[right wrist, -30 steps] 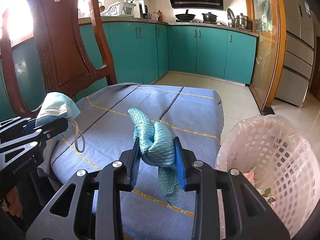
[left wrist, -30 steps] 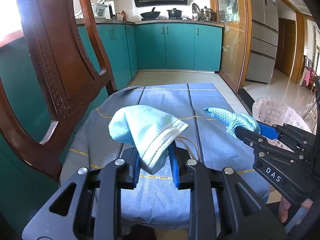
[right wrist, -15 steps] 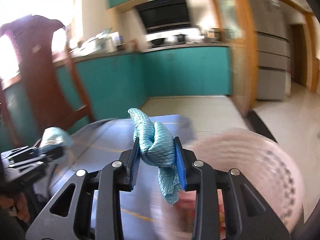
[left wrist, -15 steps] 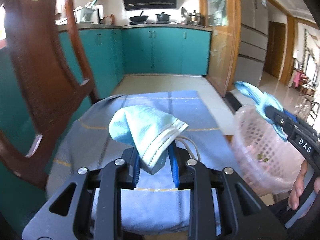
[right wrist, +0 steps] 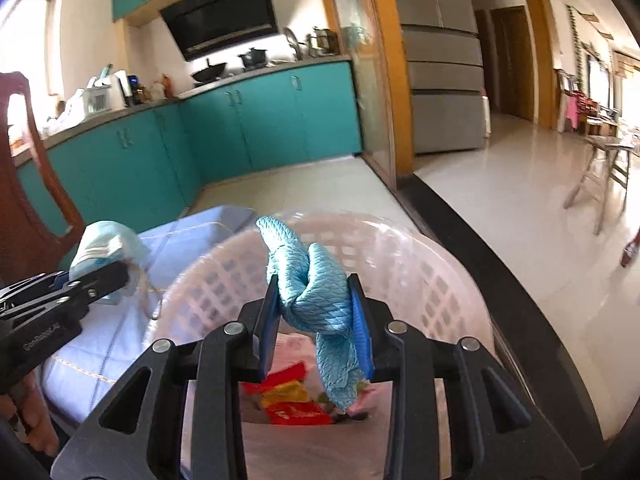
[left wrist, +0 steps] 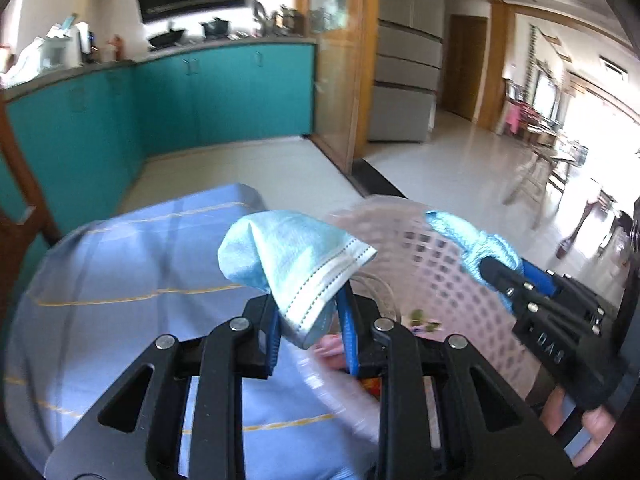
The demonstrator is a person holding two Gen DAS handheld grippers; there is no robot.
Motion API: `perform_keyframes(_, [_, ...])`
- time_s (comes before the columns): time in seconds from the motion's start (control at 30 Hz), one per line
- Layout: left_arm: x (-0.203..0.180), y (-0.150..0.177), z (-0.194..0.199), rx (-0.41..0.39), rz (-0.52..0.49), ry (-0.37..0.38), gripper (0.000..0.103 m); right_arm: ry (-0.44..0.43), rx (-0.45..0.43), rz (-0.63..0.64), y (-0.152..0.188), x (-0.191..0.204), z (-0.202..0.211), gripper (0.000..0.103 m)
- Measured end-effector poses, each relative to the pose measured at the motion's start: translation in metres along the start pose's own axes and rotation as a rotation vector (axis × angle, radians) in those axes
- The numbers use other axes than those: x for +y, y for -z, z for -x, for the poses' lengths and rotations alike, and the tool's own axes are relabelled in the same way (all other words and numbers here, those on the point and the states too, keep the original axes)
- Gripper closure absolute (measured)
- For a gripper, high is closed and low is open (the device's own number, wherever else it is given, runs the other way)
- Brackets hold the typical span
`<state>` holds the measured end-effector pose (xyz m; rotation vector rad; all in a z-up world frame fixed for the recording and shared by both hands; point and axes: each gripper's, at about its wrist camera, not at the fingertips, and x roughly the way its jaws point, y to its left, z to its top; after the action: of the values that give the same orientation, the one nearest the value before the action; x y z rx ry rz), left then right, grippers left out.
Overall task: Collect trash
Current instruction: 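Carry mask and cloth over the wastebasket and open both tools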
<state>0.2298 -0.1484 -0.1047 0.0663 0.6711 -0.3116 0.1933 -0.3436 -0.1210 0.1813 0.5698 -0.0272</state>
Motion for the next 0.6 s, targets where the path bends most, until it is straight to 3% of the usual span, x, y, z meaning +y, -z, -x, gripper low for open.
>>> perform_keyframes(0.17, [-0.025, -0.006, -0.037, 0.085, -0.047, 0.058, 0.075, 0.004, 0.011, -0.067, 0.003, -0.013, -0.001, 0.070])
perform_keyframes(0.23, [-0.027, -0.006, -0.046, 0.117, -0.053, 0.090, 0.064, 0.004, 0.019, -0.075, 0.004, -0.016, -0.002, 0.070])
perform_keyframes(0.3, [-0.026, -0.007, -0.046, 0.103, -0.051, 0.079, 0.044, -0.001, 0.031, -0.073, 0.005, -0.016, -0.005, 0.070])
perform_keyframes(0.4, [-0.014, -0.010, -0.036, 0.067, -0.036, 0.055, 0.035, -0.026, 0.071, -0.059, 0.005, -0.014, -0.012, 0.068])
perform_keyframes(0.5, [0.001, -0.012, -0.025, 0.044, -0.002, 0.032, 0.030, -0.047, 0.133, -0.032, 0.009, -0.004, -0.022, 0.059])
perform_keyframes(0.57, [0.010, -0.010, -0.015, 0.029, 0.017, 0.007, 0.028, -0.060, 0.155, -0.030, 0.010, -0.001, -0.026, 0.041])
perform_keyframes(0.6, [0.015, -0.008, -0.009, 0.021, 0.024, -0.005, 0.027, -0.065, 0.159, -0.035, 0.010, 0.000, -0.026, 0.038])
